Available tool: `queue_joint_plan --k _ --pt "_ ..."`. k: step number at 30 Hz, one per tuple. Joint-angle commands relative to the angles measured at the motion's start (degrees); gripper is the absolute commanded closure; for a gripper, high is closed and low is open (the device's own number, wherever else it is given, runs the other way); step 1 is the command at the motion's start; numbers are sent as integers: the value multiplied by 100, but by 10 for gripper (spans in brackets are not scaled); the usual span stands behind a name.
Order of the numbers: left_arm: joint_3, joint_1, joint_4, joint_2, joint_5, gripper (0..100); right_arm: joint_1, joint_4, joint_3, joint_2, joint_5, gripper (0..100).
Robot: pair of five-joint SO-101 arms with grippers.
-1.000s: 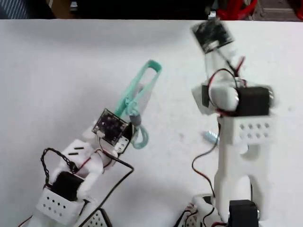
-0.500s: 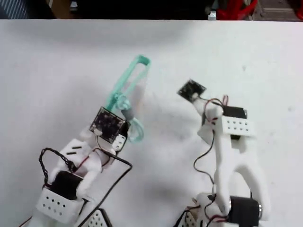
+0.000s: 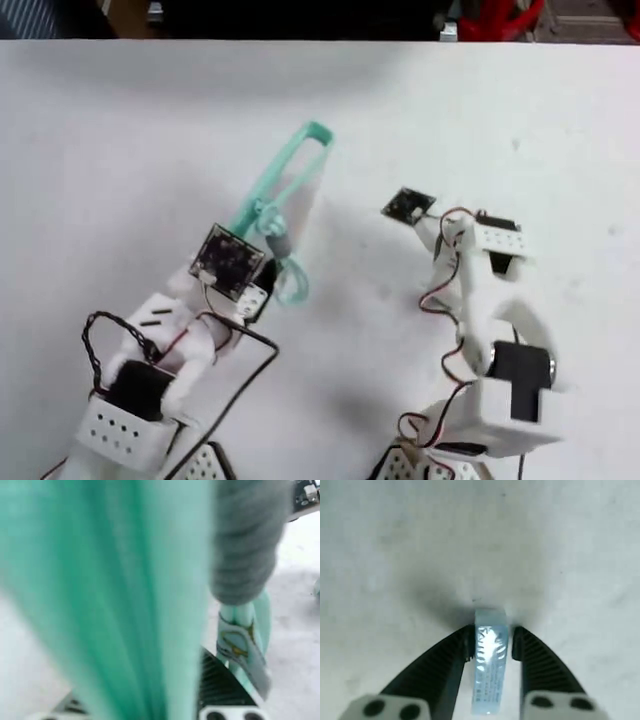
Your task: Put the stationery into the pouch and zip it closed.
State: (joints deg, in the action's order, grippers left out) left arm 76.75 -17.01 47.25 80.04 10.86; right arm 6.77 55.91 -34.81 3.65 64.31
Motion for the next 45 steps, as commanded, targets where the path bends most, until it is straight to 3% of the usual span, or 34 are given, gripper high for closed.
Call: queue_joint_plan --k 1,7,12,15,19,25,36,45 --pt "-44 40 -185 4 -70 858 -13 119 457 -48 -53 967" --pt "-44 13 -185 4 -70 857 -497 1684 1776 -1727 -1187 979" --pt "-44 13 -158 4 -70 836 -1508 1956 2576 -3899 -2664 980" --pt "-44 13 -158 4 -246 823 -2571 1868 3147 -4875 -3982 980" --pt "-44 13 -149 4 -273 822 -3714 1446 3859 -5112 -5231 980" --pt "-35 13 -141 -4 -281 822 -4101 4 3604 -4866 -7077 980" --pt "-35 48 -158 -4 -273 822 -4022 -2448 1213 -4787 -7182 980" --pt "-35 57 -176 -4 -273 822 -4268 -2141 624 -4848 -7191 981"
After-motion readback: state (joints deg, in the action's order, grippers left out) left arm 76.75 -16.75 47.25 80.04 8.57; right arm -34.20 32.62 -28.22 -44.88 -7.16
